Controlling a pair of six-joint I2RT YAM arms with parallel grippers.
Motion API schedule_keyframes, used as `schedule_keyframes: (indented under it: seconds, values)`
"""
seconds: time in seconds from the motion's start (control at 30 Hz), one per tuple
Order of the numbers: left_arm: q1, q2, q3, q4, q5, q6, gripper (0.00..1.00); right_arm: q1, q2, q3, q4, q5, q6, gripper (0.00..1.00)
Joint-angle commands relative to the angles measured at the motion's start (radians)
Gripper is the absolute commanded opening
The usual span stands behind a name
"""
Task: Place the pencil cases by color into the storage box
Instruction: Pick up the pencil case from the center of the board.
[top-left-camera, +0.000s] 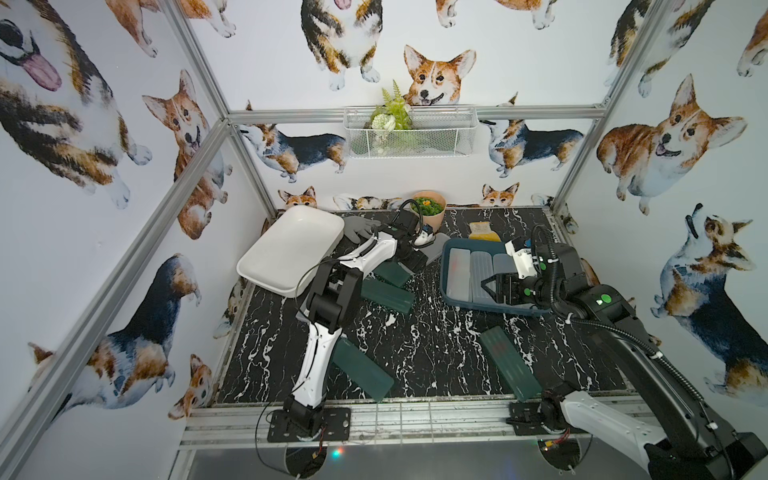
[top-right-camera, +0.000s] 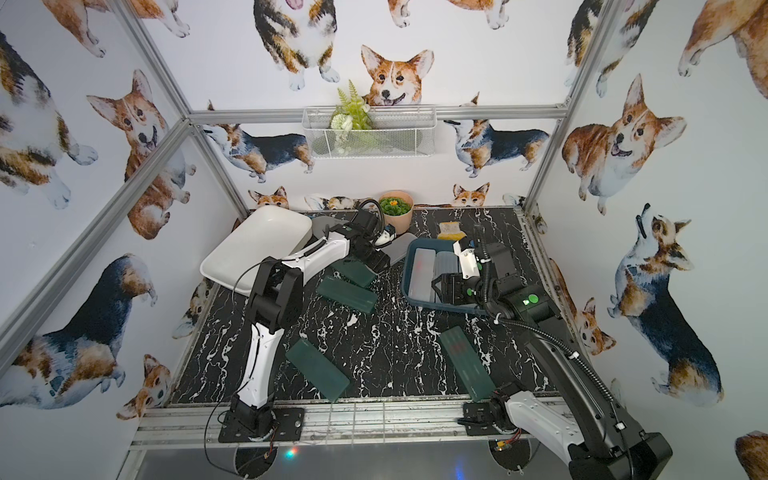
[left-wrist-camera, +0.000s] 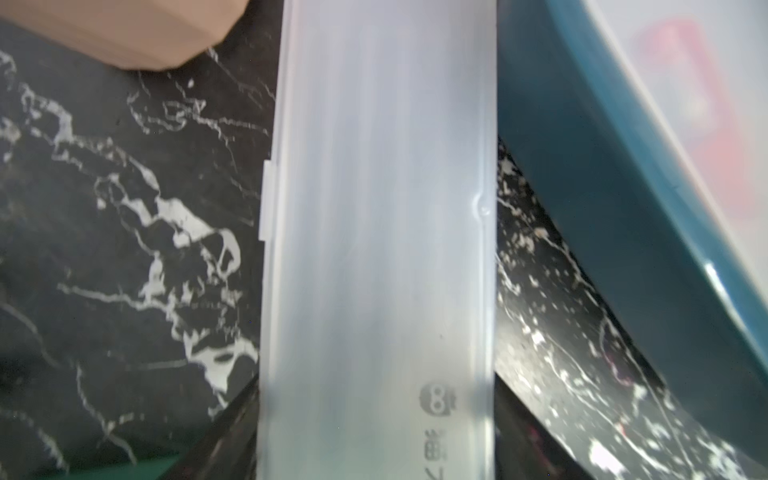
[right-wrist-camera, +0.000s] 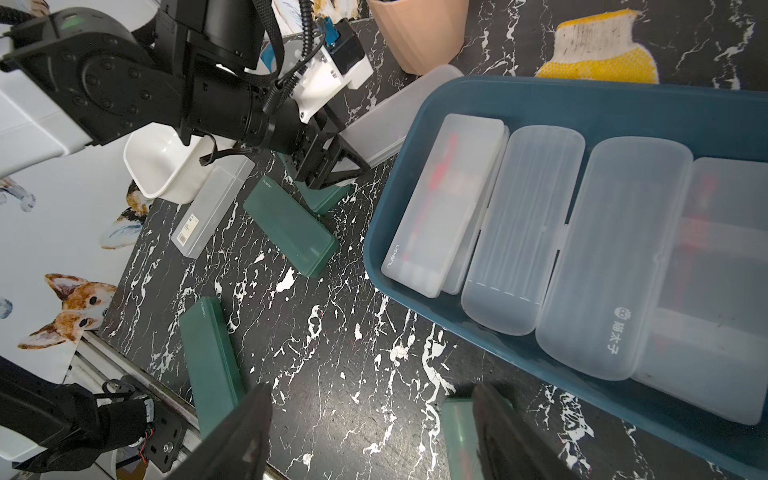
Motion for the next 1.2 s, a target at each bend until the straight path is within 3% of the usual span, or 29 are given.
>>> schedule_keyframes:
  seconds: [0.0, 0.33, 0.63, 1.0, 1.17]
  values:
    - [0.001, -0.071, -0.056, -0.062, -0.001, -0.016, 0.56, -0.001, -0.014, -0.012, 0.043, -0.006, 0.01, 0.77]
    - [-0.001, -0.149, -0.113, -0.138, -0.024, -0.087, 0.56, -0.001, -0.026, -0.027, 0.069, -0.014, 0.02, 0.77]
    - [-0.001, -0.293, -0.248, -0.128, -0.074, -0.177, 0.56, -0.001, -0.038, -0.043, 0.075, -0.004, 0.025, 0.76]
    - [-0.008, -0.573, -0.486, -0.06, -0.125, -0.366, 0.56, 0.002, -0.008, -0.046, 0.099, 0.009, 0.034, 0.76]
    - [-0.048, -0.714, -0.594, 0.0, -0.189, -0.525, 0.56, 0.012, 0.013, -0.045, 0.126, 0.014, 0.04, 0.76]
